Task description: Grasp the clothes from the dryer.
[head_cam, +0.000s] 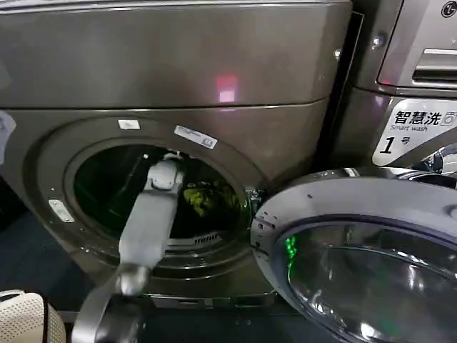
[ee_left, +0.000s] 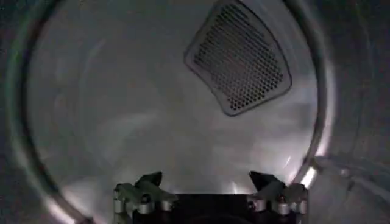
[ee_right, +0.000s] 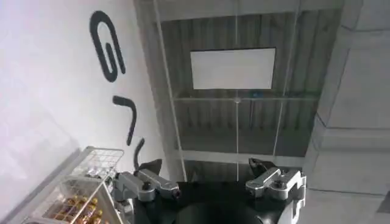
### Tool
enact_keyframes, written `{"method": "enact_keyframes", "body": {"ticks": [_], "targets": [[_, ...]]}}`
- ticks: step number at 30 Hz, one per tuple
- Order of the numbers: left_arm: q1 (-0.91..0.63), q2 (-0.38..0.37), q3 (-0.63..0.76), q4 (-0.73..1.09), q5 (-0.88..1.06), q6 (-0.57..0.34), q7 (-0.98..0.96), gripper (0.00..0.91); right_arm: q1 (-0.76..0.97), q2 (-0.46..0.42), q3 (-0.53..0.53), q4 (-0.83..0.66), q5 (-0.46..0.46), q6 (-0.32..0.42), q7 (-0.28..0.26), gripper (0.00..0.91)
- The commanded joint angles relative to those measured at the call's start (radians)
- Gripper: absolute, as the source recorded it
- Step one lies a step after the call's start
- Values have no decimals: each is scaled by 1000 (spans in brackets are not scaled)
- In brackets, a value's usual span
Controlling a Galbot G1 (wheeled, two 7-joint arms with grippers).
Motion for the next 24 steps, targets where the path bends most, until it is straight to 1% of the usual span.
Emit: {"method": "enact_keyframes", "body": {"ticks": [1,3,5,6,10,14,16,17,21,24], "targets": [[-204,29,133,296,242,-38,250,907,-1,-1,0,0,2,2,-1,907],[-237,52,211,331,307,-50,351,907,-6,-1,3,-2,3,4,-2,907],[-283,75,289,384,399,-77,498,907,-9,-1,5,-4,4,5,-3,907],[-298,78,319,402,413,-81,526,907,-11,-1,5,-6,4,8,-3,907],[-362,98,462,487,475,-180,673,907,-10,-2,5,-6,4,8,-4,907],[-405,117,578,518,510,-210,834,907,-12,-4,6,-9,4,8,-5,907],[-422,122,620,532,526,-241,879,907,-13,-5,5,-11,3,10,-7,907],[-428,126,646,534,529,-282,931,907,-13,-5,4,-10,3,11,-7,907],[-427,127,672,514,501,-322,1025,907,-10,-5,2,-8,4,13,-9,907],[-426,122,701,509,510,-358,1035,907,-10,1,0,-9,4,16,-9,907]]}}
